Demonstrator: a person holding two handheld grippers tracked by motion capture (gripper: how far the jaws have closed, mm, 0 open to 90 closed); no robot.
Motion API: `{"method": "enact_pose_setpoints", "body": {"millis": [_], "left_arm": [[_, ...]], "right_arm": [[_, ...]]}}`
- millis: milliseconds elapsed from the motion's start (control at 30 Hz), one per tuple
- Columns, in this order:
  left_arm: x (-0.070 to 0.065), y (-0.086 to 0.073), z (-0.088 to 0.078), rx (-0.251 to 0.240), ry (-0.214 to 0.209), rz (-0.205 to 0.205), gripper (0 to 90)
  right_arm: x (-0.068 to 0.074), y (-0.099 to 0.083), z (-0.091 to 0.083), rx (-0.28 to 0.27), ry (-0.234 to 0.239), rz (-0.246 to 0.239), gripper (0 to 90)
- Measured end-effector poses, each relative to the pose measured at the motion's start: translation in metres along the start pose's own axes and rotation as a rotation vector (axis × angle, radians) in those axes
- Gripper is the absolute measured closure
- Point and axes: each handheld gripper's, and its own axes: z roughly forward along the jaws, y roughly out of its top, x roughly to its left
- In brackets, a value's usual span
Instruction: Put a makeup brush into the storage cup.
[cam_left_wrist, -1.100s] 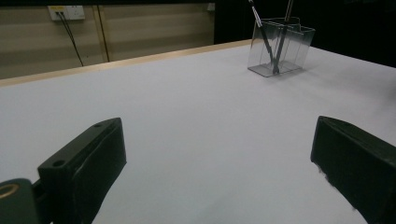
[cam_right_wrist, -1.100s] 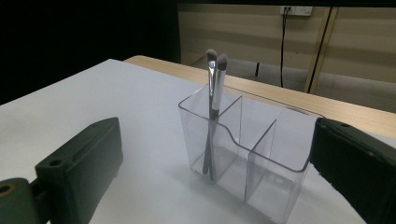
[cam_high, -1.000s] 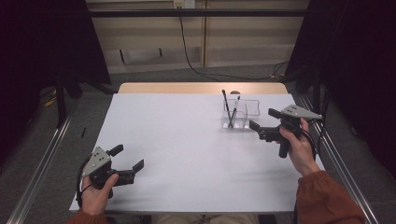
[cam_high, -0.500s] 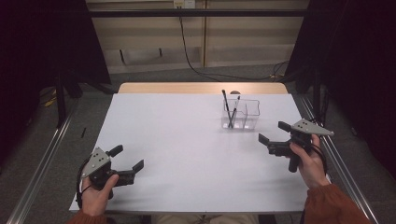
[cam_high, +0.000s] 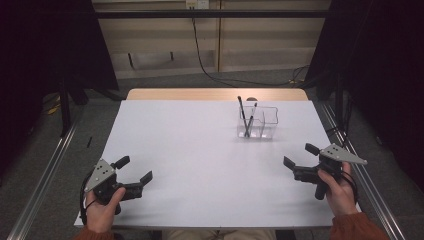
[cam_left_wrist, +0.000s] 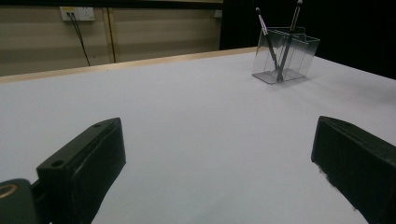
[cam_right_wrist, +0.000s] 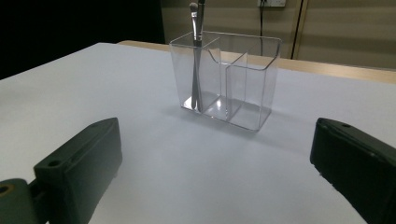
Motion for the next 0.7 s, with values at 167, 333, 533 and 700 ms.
{"method": "enact_pose_setpoints", "body": {"millis": [167, 333, 533, 700], "left_arm": [[-0.002, 0.001, -0.002, -0.014, -0.015, 0.006, 2.5], [-0.003, 0.001, -0.004, -0.015, -0.009, -0.003, 2.5], [-0.002, 0.001, -0.006, -0.024, 0.011, 0.001, 2.5], [0.000, 0.000, -0.007, -0.022, 0.014, 0.006, 2.5]], "right_arm": [[0.002, -0.007, -0.012, -0.025, -0.018, 0.002, 1.4], [0.003, -0.016, -0.020, -0.012, -0.022, -0.003, 1.3], [0.002, -0.025, -0.030, -0.003, -0.032, -0.005, 0.0], [0.000, -0.026, -0.034, -0.008, -0.044, -0.003, 0.1]]}}
